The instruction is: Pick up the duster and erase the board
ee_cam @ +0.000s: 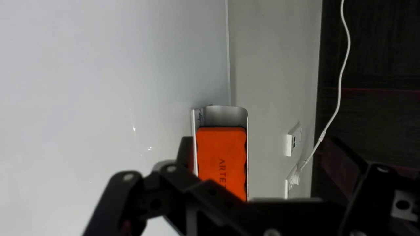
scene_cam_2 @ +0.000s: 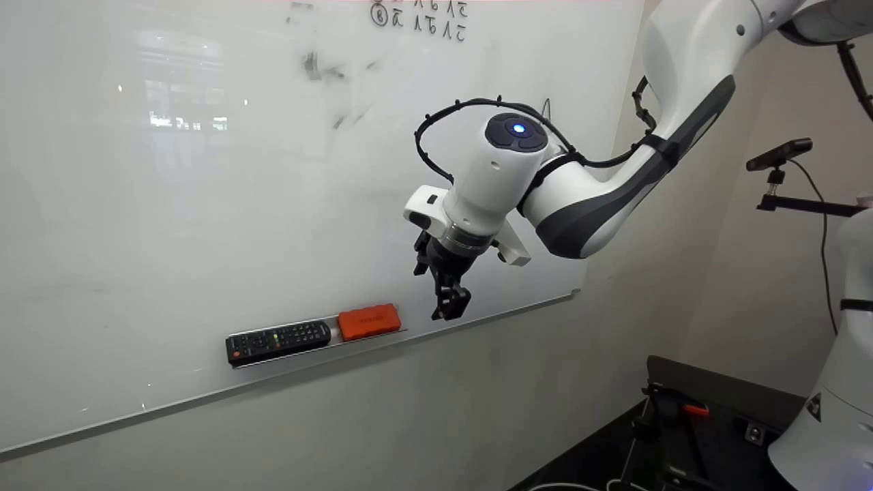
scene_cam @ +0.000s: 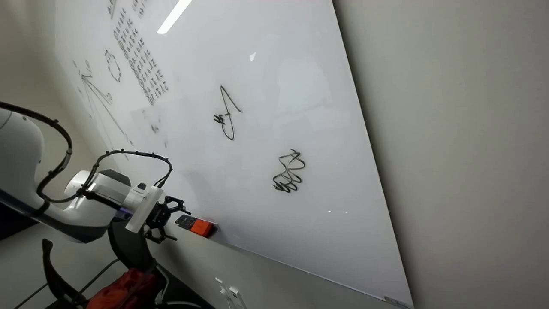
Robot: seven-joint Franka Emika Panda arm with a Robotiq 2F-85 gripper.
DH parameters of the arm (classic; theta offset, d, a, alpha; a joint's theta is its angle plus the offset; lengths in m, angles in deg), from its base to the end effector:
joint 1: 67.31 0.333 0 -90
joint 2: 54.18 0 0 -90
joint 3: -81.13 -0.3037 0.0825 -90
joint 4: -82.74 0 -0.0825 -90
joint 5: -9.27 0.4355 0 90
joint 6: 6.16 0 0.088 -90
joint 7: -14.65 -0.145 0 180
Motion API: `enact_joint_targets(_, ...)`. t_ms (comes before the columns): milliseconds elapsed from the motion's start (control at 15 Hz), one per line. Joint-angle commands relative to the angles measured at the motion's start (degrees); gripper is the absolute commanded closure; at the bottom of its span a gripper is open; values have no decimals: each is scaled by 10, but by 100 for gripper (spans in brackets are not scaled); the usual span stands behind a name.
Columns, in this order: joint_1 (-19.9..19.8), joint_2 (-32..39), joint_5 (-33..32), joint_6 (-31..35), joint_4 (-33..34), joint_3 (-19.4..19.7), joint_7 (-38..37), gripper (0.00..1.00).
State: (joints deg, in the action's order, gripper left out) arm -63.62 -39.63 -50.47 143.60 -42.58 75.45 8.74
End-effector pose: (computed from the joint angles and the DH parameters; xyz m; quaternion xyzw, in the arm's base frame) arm 0.6018 0.1034 0.1986 0.8554 0.4306 0.1159 0.2635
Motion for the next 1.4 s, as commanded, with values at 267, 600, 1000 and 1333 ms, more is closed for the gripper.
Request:
enact_joint_targets(267, 11, 34, 18, 1, 34, 20, 4, 0)
enact_joint_targets(600, 12, 49, 27, 1, 50, 17, 12, 0)
enact_joint_targets(1000, 16, 87, 56, -2, 99, 19, 14, 0)
enact_joint_targets(1333, 15, 116, 92, -2, 134, 16, 47, 18)
